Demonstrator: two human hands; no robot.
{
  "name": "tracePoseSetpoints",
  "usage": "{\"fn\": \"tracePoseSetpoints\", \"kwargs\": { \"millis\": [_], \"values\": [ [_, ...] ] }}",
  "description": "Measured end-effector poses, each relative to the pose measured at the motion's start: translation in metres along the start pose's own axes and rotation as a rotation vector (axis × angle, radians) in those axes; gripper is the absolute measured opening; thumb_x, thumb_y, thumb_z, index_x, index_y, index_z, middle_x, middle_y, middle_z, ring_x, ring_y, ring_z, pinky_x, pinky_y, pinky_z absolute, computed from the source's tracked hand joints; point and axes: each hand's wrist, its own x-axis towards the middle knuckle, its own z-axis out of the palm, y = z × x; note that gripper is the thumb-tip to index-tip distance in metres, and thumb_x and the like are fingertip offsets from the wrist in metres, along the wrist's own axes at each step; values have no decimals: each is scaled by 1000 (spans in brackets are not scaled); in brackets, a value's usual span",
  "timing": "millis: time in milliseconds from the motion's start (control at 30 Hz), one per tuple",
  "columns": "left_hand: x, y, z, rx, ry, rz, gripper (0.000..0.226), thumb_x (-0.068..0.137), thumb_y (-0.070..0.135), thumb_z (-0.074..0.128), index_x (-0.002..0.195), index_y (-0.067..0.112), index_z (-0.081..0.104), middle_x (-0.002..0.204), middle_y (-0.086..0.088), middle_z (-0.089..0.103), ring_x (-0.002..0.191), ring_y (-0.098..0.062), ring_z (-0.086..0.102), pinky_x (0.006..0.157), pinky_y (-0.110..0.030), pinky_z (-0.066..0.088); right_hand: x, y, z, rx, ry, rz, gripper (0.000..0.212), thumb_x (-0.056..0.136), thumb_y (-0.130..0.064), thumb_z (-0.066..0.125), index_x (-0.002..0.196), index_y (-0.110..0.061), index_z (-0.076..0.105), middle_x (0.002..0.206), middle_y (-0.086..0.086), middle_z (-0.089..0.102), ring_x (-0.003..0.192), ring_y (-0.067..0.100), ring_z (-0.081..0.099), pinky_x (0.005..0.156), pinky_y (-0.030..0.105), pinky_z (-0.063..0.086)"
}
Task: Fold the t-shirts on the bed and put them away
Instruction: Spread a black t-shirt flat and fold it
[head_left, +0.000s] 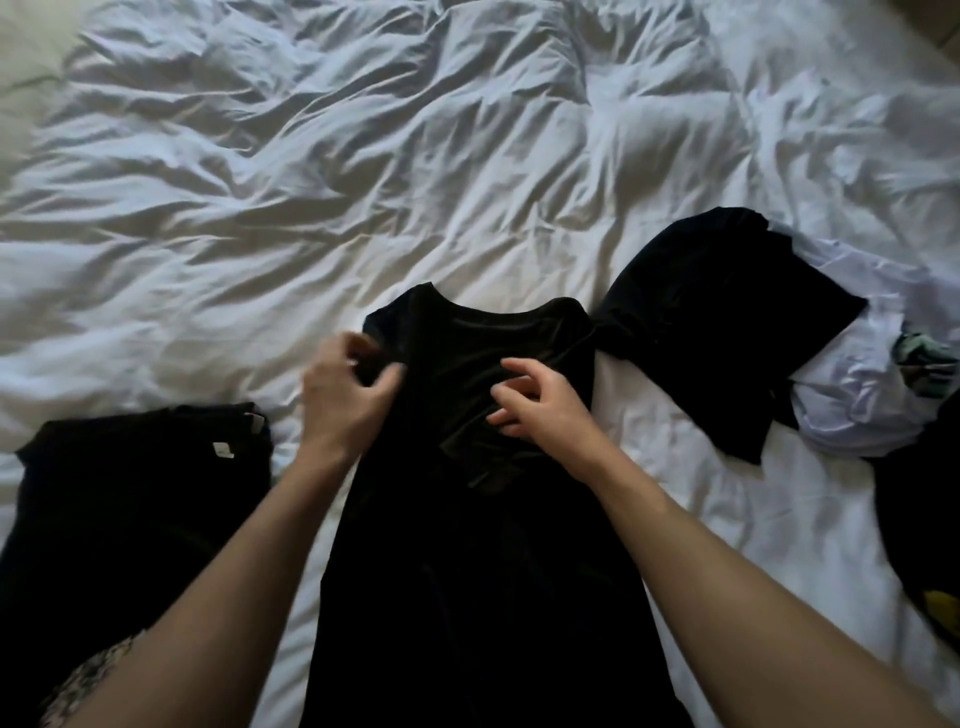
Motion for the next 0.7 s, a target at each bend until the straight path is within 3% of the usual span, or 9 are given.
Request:
{"fn": "tracePoseSetpoints", "kwargs": {
  "millis": [67,133,233,333,433,567,700],
  "values": [
    [-14,22,16,-107,-283,98,33,78,36,80,105,21,67,101,4,67,88,-10,66,77,-14,47,5,18,-13,-275,107,-50,36,92,-18,65,127,-14,59,103,2,67,91,22,70,91,40,55],
    [-21,26,31,-250,-481,7,18,84,42,73,97,30,71,91,3,73,76,-14,72,70,-27,56,10,37,-28,-568,173,-62,41,91,-26,64,131,-18,58,119,5,60,110,23,60,98,37,48],
    [-11,-3,48,-121,-263,-48,8,91,34,66,90,28,72,79,3,73,69,-19,71,70,-37,58,17,55,-41,-852,244,-85,52,94,-42,58,143,-29,47,143,2,40,131,26,36,107,39,36],
    [5,-39,60,257,-81,-165,40,88,38,66,121,17,60,116,-9,62,110,-32,58,95,-42,46,31,64,-44,-759,375,-59,64,92,-46,60,149,-29,35,143,9,37,130,31,38,103,42,38],
    [13,-56,69,299,-115,-301,67,83,44,70,135,11,45,129,-14,51,120,-35,49,99,-44,40,49,75,-44,-476,368,183,69,86,-47,69,138,-11,40,135,13,52,123,32,52,97,39,44],
    [21,-70,74,228,-154,-357,28,92,28,62,107,6,61,109,-18,67,103,-36,61,83,-40,44,61,91,-53,-251,417,198,42,89,-37,69,115,-6,60,113,14,68,109,32,62,95,43,50],
    [20,-79,67,162,-130,-290,21,97,13,49,95,-3,64,98,-28,66,94,-39,61,69,-34,31,62,94,-69,-167,432,159,36,88,-40,69,109,-10,65,105,8,71,102,25,66,93,41,52]
  ]
}}
